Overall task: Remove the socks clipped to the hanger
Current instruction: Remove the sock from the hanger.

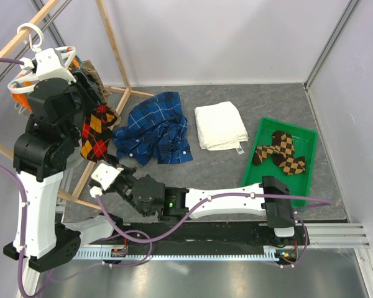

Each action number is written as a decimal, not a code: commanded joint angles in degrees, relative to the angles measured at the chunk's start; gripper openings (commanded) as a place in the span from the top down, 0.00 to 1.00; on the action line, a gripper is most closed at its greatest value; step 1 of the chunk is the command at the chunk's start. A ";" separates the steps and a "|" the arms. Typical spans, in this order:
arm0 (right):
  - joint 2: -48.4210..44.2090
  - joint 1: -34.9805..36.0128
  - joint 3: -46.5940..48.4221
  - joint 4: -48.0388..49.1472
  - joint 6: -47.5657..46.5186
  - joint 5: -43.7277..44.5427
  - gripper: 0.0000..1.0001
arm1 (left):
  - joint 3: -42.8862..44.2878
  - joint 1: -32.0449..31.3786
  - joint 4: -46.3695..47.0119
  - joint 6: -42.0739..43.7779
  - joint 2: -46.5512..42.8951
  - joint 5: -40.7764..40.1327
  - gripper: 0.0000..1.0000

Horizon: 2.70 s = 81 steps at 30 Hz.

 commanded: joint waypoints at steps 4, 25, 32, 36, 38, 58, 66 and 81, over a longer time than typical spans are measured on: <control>-2.13 -0.10 -0.47 2.68 2.03 0.43 1.00 | -1.25 -0.06 4.88 4.94 1.28 -11.54 0.40; -1.43 -0.01 0.06 2.86 1.94 -1.68 1.00 | -0.80 0.03 8.13 14.44 3.30 -22.79 0.39; -1.60 -0.01 -0.29 3.29 1.42 -1.86 1.00 | -0.72 0.03 9.19 16.37 4.18 -24.20 0.48; -1.43 -0.01 -0.38 3.47 1.24 -1.94 1.00 | -0.81 -0.06 9.80 17.25 4.53 -24.81 0.52; -1.34 -0.01 -0.29 3.47 1.24 -2.03 1.00 | -0.89 0.03 10.24 17.60 4.45 -24.73 0.59; -2.40 -3.70 -4.68 2.94 9.24 -1.86 1.00 | -2.39 -0.06 13.06 16.02 1.02 -15.41 0.98; -3.71 -3.96 -10.13 1.80 11.61 -0.54 1.00 | -1.51 -0.06 12.97 16.02 0.23 -14.97 0.98; -9.51 -5.72 -23.14 1.28 17.68 3.59 1.00 | -0.37 -0.06 12.88 16.02 -0.04 -14.53 0.98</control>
